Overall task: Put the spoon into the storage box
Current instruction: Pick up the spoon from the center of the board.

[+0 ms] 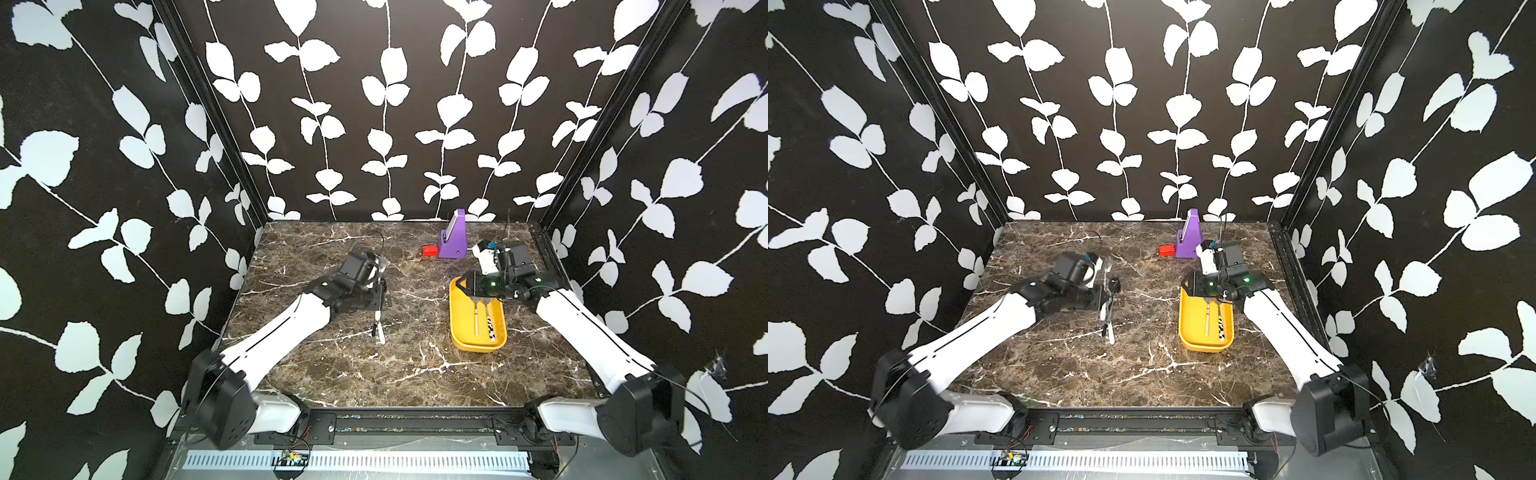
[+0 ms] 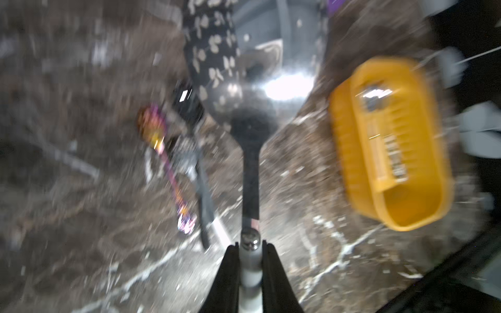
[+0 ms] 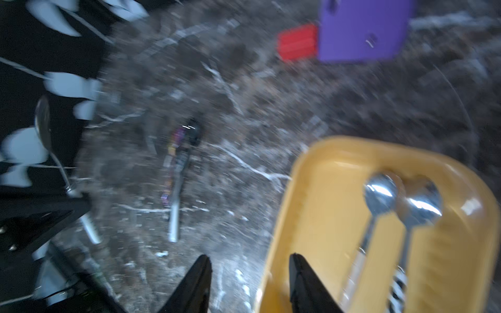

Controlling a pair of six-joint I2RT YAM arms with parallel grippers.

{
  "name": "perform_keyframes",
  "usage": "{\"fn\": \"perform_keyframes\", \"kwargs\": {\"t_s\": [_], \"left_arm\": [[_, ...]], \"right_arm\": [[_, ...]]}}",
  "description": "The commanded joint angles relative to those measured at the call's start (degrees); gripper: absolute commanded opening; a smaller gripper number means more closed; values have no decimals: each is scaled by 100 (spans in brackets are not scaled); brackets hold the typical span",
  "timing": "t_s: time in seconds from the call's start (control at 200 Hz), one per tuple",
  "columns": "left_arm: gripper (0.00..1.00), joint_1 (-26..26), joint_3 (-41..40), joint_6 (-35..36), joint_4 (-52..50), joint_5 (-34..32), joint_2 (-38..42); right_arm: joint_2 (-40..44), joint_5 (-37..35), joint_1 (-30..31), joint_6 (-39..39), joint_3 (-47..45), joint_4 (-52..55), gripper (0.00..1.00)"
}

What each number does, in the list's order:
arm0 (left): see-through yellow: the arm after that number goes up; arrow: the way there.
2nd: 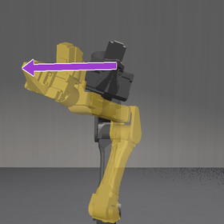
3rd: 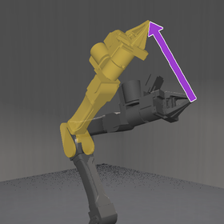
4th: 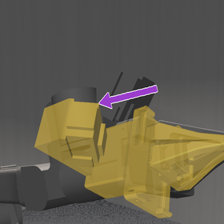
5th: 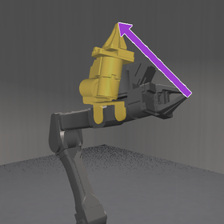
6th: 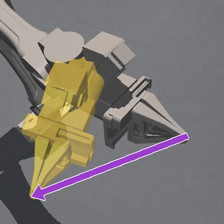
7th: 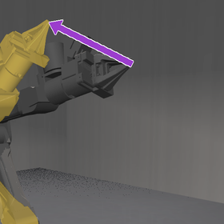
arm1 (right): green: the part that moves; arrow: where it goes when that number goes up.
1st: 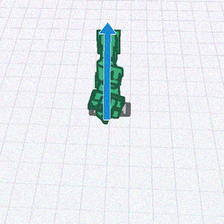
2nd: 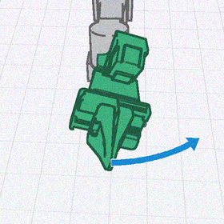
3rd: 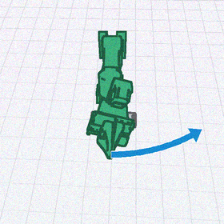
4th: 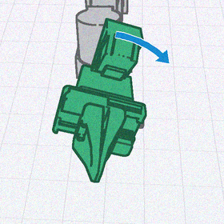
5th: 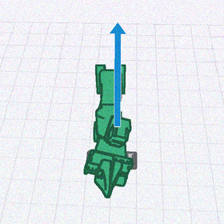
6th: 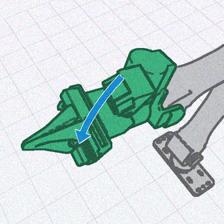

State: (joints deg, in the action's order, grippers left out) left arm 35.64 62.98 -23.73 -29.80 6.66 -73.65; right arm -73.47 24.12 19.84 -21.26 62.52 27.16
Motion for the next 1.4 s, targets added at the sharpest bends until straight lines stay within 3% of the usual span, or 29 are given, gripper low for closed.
{"fn": "perform_keyframes", "kwargs": {"t_s": [0.0,0.15,0.26,0.39,0.52,1.03,1.395], "left_arm": [[0,-158,171,482,1037,690,366],[0,-641,-2,415,2389,2005,521],[0,-717,-417,405,3523,2585,679],[0,-723,-558,312,4177,3445,677],[0,-719,-631,267,4360,4010,692],[0,-723,-892,-44,4833,4786,715],[0,-724,-1078,-290,5087,4887,738]], "right_arm": [[199,1084,307,185,-124,-1086,57],[347,1767,873,282,-434,-2283,66],[463,2094,1260,494,-815,-3304,68],[448,2207,1587,1115,-905,-3490,69],[292,2189,1645,1175,-790,-3511,68],[-161,2546,1831,948,-313,-3714,56],[-179,2456,1840,709,-214,-4002,44]]}}
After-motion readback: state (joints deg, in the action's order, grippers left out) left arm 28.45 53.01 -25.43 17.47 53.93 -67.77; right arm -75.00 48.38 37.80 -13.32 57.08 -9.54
